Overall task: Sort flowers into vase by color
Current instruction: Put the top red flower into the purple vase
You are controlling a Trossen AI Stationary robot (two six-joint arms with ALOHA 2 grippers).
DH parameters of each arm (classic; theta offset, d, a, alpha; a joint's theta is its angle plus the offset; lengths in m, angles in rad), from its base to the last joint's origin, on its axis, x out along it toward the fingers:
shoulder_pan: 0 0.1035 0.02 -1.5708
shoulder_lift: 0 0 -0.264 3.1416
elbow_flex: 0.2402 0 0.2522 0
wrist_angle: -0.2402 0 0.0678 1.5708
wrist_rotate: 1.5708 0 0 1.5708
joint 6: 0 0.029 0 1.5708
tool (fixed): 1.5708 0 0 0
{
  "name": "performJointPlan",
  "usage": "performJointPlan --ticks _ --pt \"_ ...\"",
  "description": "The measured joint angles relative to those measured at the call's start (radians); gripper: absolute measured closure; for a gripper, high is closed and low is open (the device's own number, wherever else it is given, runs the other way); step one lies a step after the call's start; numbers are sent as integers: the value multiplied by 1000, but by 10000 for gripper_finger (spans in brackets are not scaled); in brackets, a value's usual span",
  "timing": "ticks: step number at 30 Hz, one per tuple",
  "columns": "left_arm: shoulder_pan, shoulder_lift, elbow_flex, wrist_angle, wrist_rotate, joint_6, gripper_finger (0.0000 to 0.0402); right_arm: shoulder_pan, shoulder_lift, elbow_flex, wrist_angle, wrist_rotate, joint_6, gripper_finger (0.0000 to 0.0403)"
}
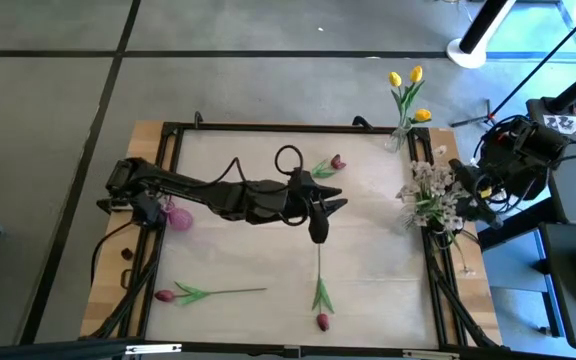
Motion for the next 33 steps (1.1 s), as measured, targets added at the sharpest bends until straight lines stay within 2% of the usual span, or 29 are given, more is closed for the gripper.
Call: performJointPlan --ticks 11,18,21,25,33 --pt "19 40 0 25 18 1 257 0 8 192 1 37 -30 130" --pt "47 41 0 24 -53 -41 257 0 8 313 38 158 -90 132" --pt "86 41 0 19 -22 -40 257 0 8 343 102 203 -164 132" --pt "150 40 1 -53 75 -36 264 0 8 372 184 280 -268 132" --pt "214 41 1 -189 120 -8 299 0 8 380 210 296 -296 132"
